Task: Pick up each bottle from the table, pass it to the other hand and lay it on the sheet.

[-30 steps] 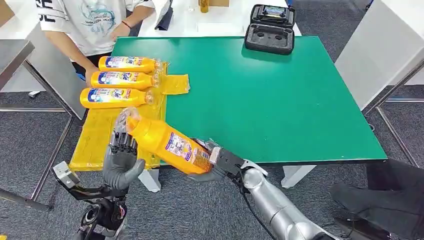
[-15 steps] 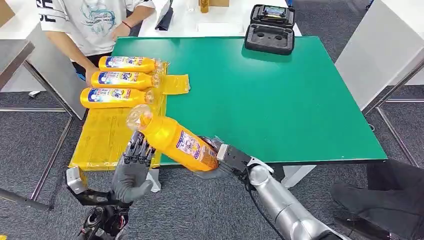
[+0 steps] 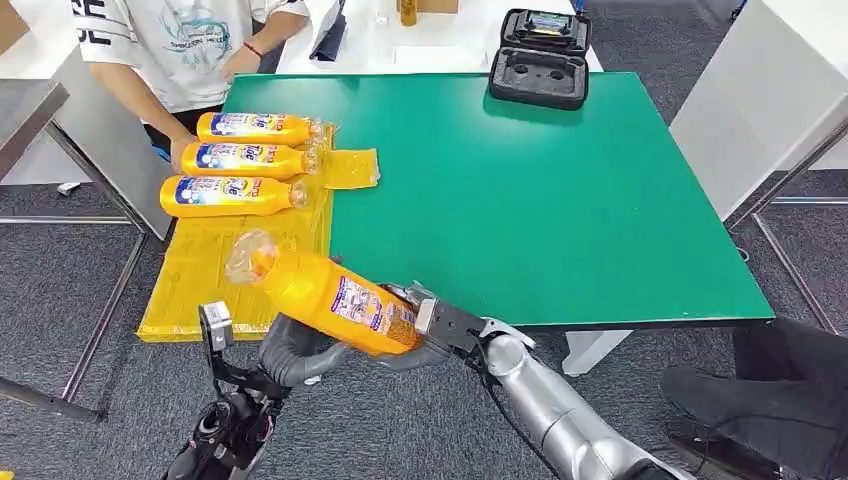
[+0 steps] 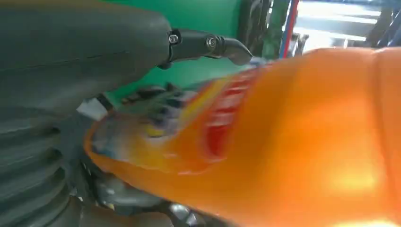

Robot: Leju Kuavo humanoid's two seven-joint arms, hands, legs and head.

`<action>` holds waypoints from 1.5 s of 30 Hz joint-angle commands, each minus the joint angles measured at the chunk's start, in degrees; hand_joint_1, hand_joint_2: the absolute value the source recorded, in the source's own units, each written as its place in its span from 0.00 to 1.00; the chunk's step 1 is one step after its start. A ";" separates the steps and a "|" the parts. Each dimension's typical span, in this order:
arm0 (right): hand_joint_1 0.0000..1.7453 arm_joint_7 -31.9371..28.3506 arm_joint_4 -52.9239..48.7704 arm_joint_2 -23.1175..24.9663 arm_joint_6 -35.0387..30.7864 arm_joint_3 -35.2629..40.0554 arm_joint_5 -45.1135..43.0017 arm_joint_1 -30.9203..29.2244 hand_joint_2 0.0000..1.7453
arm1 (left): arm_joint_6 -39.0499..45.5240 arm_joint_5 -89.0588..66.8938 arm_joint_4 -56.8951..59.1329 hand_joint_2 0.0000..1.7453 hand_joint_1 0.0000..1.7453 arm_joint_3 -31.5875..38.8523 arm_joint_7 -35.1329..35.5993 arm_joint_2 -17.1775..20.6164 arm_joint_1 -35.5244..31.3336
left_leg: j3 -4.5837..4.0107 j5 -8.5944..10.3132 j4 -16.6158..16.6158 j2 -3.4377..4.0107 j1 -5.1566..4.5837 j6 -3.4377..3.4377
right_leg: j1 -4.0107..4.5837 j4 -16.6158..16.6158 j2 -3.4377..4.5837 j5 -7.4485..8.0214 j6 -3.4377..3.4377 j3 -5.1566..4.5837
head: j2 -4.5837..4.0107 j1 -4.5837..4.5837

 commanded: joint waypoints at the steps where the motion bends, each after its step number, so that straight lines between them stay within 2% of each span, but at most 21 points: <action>1: 0.93 0.28 4.69 -0.91 -0.55 3.41 0.27 -0.81 1.00 | -5.48 6.27 10.24 1.00 0.00 -0.11 1.59 -0.95 -5.23 | 0.09 0.00 -0.04 -0.06 0.04 -0.06 | 0.04 -0.05 -0.07 -0.02 -0.06 0.12 | 0.00 -0.02; 7: 0.92 0.28 5.57 -0.77 -0.18 3.91 0.53 -1.47 1.00 | -9.15 11.12 10.58 1.00 0.00 -0.11 0.96 -0.36 -6.47 | 0.07 -0.01 -0.02 -0.03 0.06 -0.08 | 0.06 -0.03 -0.04 -0.02 -0.08 0.10 | 0.00 0.00; 14: 0.93 0.28 6.28 -1.18 -0.26 3.32 0.21 -1.55 1.00 | -1.90 4.13 8.49 1.00 0.00 -1.78 -0.66 0.66 -6.01 | 0.14 -0.04 0.00 -0.04 0.10 -0.12 | 0.10 -0.04 -0.06 -0.04 -0.11 0.18 | 0.00 -0.04; 15: 0.90 0.28 6.47 -1.16 -0.38 3.27 0.23 -1.60 1.00 | -1.14 3.11 8.42 1.00 0.00 -2.12 -0.93 0.62 -5.94 | 0.10 -0.03 0.01 -0.03 0.08 -0.11 | 0.08 -0.03 -0.05 -0.03 -0.10 0.14 | 0.00 0.00; 23: 0.91 0.28 6.57 -1.09 -0.35 3.31 0.27 -1.69 1.00 | -1.17 2.98 8.46 1.00 0.00 -2.25 -0.95 0.61 -5.91 | 0.08 -0.03 -0.01 -0.01 0.06 -0.10 | 0.07 -0.03 -0.03 -0.03 -0.09 0.11 | 0.00 0.00; 25: 0.88 0.28 6.45 -1.13 -0.46 3.15 0.22 -1.60 1.00 | 0.28 0.21 7.99 1.00 0.02 -3.16 -1.87 0.86 -5.95 | 0.11 -0.03 -0.01 -0.02 0.07 -0.11 | 0.08 -0.02 -0.03 -0.04 -0.11 0.13 | 0.00 -0.02; 26: 0.90 0.28 6.28 -1.22 -0.08 2.86 -0.21 -1.54 1.00 | 1.39 -1.30 7.71 1.00 0.12 -3.47 -1.88 0.85 -5.90 | 0.07 -0.02 -0.01 -0.02 0.05 -0.09 | 0.05 -0.02 -0.03 -0.03 -0.08 0.09 | 0.00 -0.02; 27: 0.89 0.28 6.25 -1.32 -0.16 2.77 -0.27 -1.51 1.00 | 3.93 -4.10 7.03 1.00 0.40 -3.89 -2.48 1.05 -5.80 | 0.14 -0.06 0.01 -0.01 0.12 -0.14 | 0.12 -0.03 -0.03 -0.05 -0.13 0.18 | 0.00 -0.02; 28: 0.89 0.28 6.31 -1.45 -0.07 2.76 -0.26 -1.55 1.00 | 3.26 -3.44 7.16 1.00 0.75 -3.77 -2.09 0.73 -5.74 | 0.06 -0.03 0.01 -0.03 0.06 -0.09 | 0.06 0.00 -0.04 -0.03 -0.09 0.09 | 0.00 -0.02; 29: 0.88 0.28 6.45 -1.50 0.01 2.77 -0.24 -1.58 1.00 | 3.08 -3.37 7.17 1.00 0.90 -3.71 -1.99 0.71 -5.76 | 0.14 -0.05 0.01 -0.03 0.10 -0.14 | 0.10 -0.01 -0.04 -0.06 -0.13 0.17 | 0.00 -0.02; 30: 0.90 0.28 6.95 -1.41 -0.01 2.82 -0.08 -1.76 1.00 | 1.45 -2.21 7.51 1.00 1.00 -3.53 -1.63 0.61 -5.80 | 0.06 -0.02 0.01 -0.04 0.06 -0.09 | 0.06 -0.01 -0.06 -0.03 -0.08 0.09 | 0.00 -0.02; 32: 0.87 0.28 7.32 -1.31 0.12 3.08 0.20 -1.91 1.00 | -3.99 2.01 8.47 1.00 1.00 -3.00 -1.82 0.29 -5.84 | 0.08 -0.02 0.00 -0.02 0.05 -0.09 | 0.06 -0.03 -0.03 -0.02 -0.08 0.11 | 0.00 0.00; 34: 0.84 0.28 7.61 -1.17 -0.07 3.17 0.32 -1.98 1.00 | -5.90 3.10 8.78 1.00 1.00 -3.22 -2.00 0.26 -5.93 | 0.19 -0.07 0.01 0.03 0.12 -0.16 | 0.12 -0.05 0.02 -0.04 -0.15 0.23 | 0.00 -0.02; 35: 0.86 0.28 7.83 -1.09 -0.21 3.20 0.39 -1.94 1.00 | -7.96 4.25 9.36 1.00 1.00 -3.55 -1.59 0.28 -6.15 | 0.11 -0.03 -0.01 0.00 0.06 -0.11 | 0.07 -0.03 -0.01 -0.03 -0.10 0.13 | 0.00 -0.02; 45: 0.86 0.28 7.33 -1.34 -1.25 3.10 0.69 -1.06 1.00 | -9.39 4.95 10.90 1.00 1.00 -3.96 -1.21 0.51 -7.49 | 0.12 -0.03 -0.01 -0.06 0.07 -0.10 | 0.07 -0.04 -0.08 -0.04 -0.09 0.16 | 0.00 -0.02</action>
